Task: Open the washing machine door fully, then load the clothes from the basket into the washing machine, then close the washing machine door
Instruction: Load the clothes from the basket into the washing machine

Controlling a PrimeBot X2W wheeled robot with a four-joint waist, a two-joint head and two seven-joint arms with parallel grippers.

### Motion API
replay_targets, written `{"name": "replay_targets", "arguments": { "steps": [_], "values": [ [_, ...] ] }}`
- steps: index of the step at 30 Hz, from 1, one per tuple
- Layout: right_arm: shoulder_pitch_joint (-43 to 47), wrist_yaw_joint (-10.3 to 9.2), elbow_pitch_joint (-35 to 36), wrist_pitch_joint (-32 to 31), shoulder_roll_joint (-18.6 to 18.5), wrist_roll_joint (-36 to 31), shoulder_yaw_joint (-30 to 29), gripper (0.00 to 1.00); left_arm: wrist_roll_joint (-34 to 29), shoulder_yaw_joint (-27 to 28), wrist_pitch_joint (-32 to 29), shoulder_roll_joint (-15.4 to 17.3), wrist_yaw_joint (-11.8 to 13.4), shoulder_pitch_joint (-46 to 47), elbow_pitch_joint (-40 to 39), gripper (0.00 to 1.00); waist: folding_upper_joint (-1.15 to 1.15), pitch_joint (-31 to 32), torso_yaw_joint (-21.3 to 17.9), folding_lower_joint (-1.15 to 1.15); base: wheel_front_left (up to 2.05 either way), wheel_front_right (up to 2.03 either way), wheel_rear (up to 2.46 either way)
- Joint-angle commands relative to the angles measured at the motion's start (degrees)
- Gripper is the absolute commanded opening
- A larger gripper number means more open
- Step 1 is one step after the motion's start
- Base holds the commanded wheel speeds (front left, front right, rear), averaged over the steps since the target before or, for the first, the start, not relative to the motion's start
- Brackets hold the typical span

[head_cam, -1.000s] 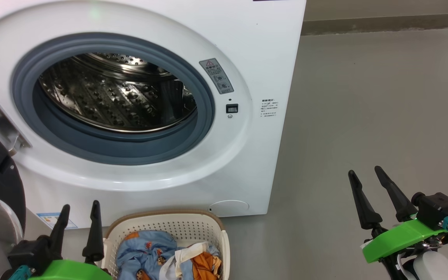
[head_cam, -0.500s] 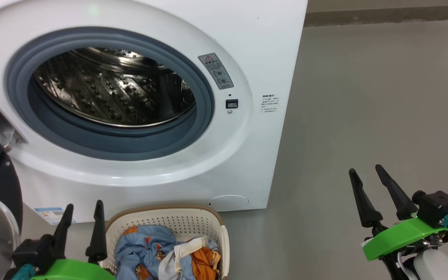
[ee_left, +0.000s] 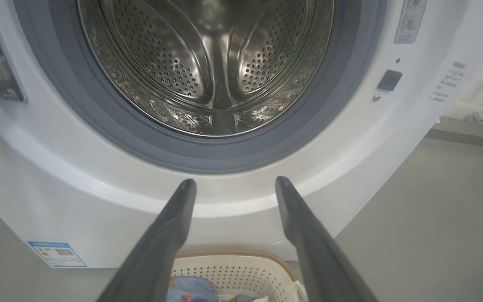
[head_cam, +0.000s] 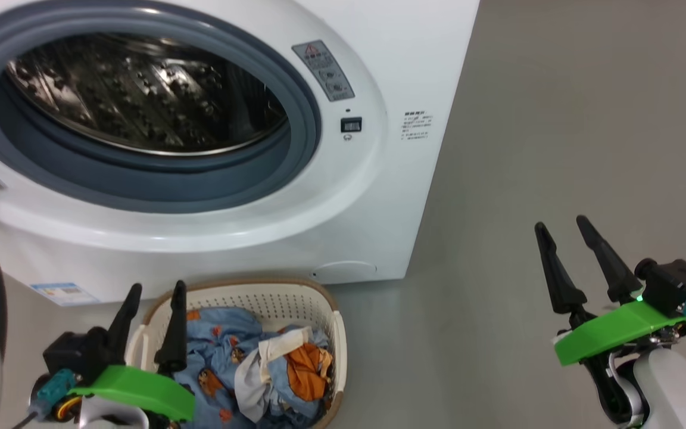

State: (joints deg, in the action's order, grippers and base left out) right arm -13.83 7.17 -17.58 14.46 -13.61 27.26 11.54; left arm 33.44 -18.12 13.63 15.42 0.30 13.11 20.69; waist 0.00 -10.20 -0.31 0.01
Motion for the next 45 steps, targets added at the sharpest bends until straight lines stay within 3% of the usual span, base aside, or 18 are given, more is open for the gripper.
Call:
{"name": "replay_targets", "arguments": {
  "steps": [1, 24, 35, 45],
  "values": [
    [-1.71, 0.32, 1.33, 0.54, -0.76, -0.38, 0.80, 1.00, 0.58, 1.76, 0.36, 1.13, -0.45, 2.63, -0.43, 1.00, 0.00, -3.06, -0.21, 0.00, 0.00, 0.00, 0.00],
    [-10.66, 0.32, 1.79, 0.54, -1.40, -1.19, 2.02, 1.00, 2.36, -4.51, -1.48, -2.23, -7.22, 17.19, 20.34, 1.00, 0.00, -19.28, -2.21, 0.00, 0.00, 0.00, 0.00],
    [-15.24, 0.32, 1.77, 0.54, -2.95, -2.11, 3.25, 1.00, 8.86, -12.56, -5.59, -4.50, -7.77, 25.93, 30.27, 1.00, 0.00, -27.23, -1.63, 0.00, 0.00, 0.00, 0.00],
    [-18.30, 0.32, 2.90, 0.54, -3.07, -2.62, 3.53, 1.00, 16.19, -21.07, -8.86, -1.81, -7.78, 32.52, 36.99, 1.00, 0.00, -33.76, -3.47, 0.00, 0.00, 0.00, 0.00]
  ]
}}
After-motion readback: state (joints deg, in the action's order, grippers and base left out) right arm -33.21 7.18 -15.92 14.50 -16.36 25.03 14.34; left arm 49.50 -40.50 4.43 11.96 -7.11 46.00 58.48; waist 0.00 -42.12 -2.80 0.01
